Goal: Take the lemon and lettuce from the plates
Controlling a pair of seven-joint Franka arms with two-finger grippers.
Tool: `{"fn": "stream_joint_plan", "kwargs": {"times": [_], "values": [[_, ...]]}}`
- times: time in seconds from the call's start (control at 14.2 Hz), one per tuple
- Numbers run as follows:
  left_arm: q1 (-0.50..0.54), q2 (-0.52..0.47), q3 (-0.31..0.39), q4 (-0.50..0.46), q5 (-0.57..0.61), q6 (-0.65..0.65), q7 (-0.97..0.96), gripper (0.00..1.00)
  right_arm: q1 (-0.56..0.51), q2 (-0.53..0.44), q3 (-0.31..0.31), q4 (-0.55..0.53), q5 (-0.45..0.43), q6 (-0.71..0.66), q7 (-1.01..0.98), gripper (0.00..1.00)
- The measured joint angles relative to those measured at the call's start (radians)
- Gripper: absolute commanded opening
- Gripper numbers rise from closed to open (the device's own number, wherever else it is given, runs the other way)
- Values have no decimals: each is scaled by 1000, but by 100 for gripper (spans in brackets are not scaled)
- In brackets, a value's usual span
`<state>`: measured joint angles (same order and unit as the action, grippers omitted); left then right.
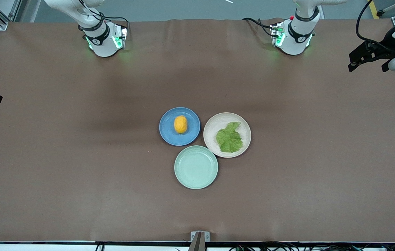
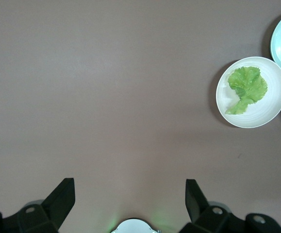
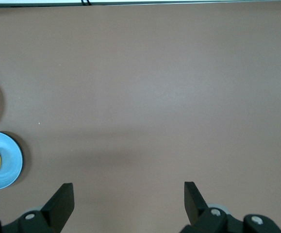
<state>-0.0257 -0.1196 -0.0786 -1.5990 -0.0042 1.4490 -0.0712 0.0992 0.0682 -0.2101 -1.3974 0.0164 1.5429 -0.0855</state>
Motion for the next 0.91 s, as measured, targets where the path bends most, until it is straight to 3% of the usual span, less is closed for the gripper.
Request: {"fn": "stream_joint_plan", "kwargs": {"times": [0.63, 0.91], "values": [[15, 69, 36, 32, 0, 4, 3, 100, 3, 0, 4, 0, 2, 0, 0, 100], [6, 147, 27, 34, 0, 17, -48, 100, 81, 22, 14, -1, 3, 13, 111, 100]]}}
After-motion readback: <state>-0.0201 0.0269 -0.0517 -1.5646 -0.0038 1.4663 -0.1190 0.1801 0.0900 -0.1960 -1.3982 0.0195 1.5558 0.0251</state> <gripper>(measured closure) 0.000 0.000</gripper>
